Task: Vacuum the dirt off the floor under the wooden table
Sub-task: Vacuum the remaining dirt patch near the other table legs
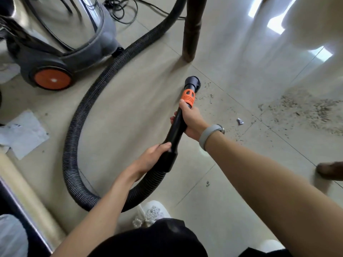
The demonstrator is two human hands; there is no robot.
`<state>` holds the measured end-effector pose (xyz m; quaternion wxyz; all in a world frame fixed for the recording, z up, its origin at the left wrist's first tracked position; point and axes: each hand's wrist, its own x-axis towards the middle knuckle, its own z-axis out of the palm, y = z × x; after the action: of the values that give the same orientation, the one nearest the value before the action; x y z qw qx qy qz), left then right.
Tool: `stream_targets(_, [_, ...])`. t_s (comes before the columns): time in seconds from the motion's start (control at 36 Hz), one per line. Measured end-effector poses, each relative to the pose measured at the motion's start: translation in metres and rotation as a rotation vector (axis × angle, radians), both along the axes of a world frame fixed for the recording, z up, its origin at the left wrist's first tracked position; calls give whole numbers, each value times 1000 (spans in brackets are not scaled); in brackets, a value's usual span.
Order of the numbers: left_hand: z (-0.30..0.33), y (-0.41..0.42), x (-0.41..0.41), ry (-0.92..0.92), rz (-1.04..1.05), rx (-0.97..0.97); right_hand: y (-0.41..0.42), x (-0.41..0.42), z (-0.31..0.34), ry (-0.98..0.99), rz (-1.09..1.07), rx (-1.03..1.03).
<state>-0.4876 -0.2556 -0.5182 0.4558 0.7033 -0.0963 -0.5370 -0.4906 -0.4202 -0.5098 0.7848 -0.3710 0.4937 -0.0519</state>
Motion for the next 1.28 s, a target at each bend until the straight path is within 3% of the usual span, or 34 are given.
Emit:
stream_targets(0.11, [4,8,5,57,47,-29,17,0,-7,-31,3,3])
stream_targets(0.28, [0,8,0,-195,-90,77,23,-11,-10,-35,1,44])
stream_targets(0.44, [-2,-3,-12,-259,-113,76,7,-20,-13,-43,-15,56])
stream_targets(0.81, [-14,-17,-7,-300,-121,111,10,-19,-27,-56,-4,143])
stream_targets(0.94, [-15,4,2,-310,-102,165,22,-12,-25,-19,93,138])
stream_targets(1.11, [-13,34,14,-301,-218,213,43,-25,-27,-37,141,216])
stream_targets(1.28, [-5,56,20,-192,-333,189,64,-53,-32,-79,49,338])
